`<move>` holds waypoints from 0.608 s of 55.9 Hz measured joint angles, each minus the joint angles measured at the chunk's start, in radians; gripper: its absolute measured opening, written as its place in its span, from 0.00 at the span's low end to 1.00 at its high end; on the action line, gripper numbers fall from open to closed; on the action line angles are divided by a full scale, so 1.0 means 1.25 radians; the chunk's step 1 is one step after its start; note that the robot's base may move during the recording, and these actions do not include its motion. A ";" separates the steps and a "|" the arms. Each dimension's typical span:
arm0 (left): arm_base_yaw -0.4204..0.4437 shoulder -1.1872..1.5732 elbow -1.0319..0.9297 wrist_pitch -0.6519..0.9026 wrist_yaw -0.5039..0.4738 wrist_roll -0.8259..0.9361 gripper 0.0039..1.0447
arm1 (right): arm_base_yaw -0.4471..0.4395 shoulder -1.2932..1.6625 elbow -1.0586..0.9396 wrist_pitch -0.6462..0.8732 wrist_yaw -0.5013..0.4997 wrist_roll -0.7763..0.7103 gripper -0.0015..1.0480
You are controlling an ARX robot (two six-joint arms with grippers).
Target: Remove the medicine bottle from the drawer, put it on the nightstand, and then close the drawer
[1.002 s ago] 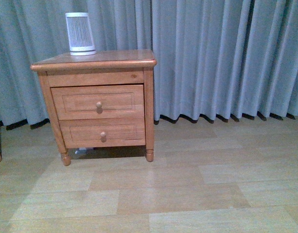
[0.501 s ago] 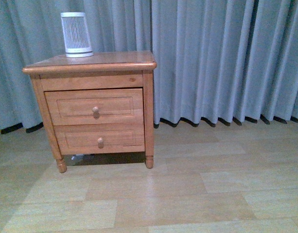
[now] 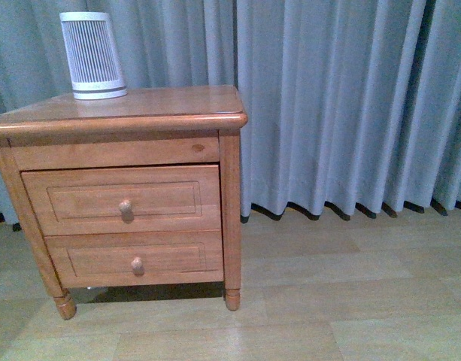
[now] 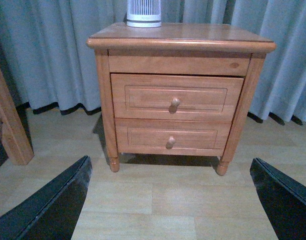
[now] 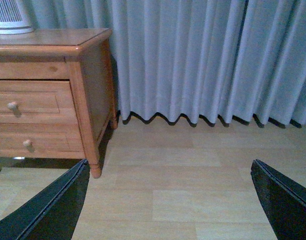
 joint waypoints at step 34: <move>0.076 0.884 0.494 0.328 0.216 -0.169 0.94 | 0.000 0.000 0.000 0.000 0.001 0.000 0.93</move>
